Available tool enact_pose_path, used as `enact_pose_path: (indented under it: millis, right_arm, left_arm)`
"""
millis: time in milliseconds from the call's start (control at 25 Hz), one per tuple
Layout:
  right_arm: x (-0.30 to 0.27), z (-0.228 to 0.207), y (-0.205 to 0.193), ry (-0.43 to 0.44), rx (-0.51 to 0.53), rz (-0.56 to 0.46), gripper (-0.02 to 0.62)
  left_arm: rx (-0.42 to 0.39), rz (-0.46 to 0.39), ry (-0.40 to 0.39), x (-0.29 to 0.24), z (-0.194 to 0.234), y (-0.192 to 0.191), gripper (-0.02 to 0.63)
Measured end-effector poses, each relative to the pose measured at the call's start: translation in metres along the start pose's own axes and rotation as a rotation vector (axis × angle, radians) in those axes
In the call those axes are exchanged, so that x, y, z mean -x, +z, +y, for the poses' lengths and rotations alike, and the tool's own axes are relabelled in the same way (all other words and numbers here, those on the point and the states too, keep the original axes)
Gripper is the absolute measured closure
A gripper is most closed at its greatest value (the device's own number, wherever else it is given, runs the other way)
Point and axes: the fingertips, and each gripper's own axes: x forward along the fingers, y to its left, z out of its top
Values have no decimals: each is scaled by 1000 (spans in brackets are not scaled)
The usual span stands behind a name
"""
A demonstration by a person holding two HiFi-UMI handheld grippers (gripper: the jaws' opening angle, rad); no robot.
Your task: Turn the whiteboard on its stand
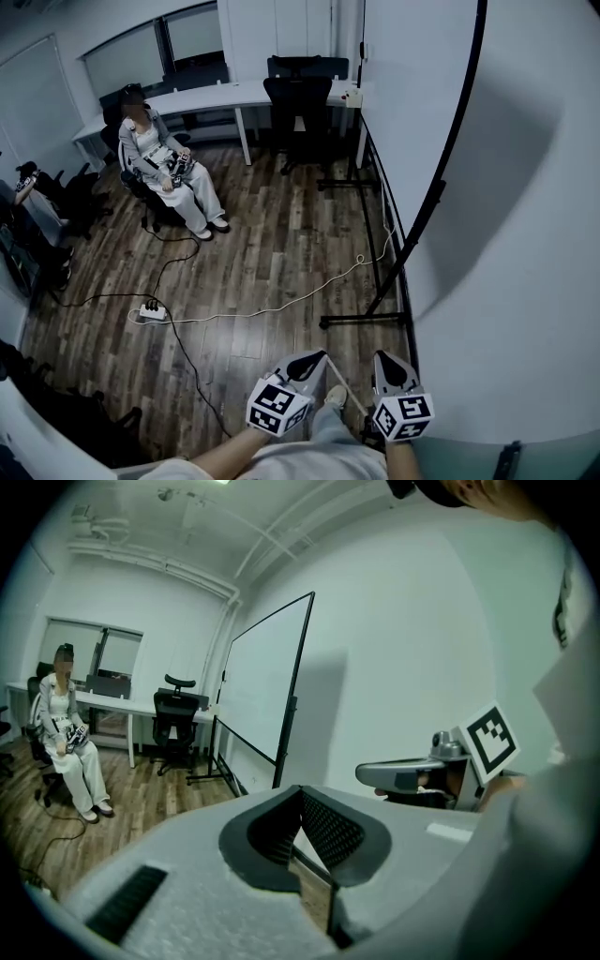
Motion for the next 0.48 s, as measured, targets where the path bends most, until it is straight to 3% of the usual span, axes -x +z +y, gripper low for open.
enact_pose_path:
  millis: [480]
  right_arm:
    - [-77, -109, 58, -20, 17, -2, 589]
  left_arm:
    - [3, -15, 18, -117, 39, 57, 595]
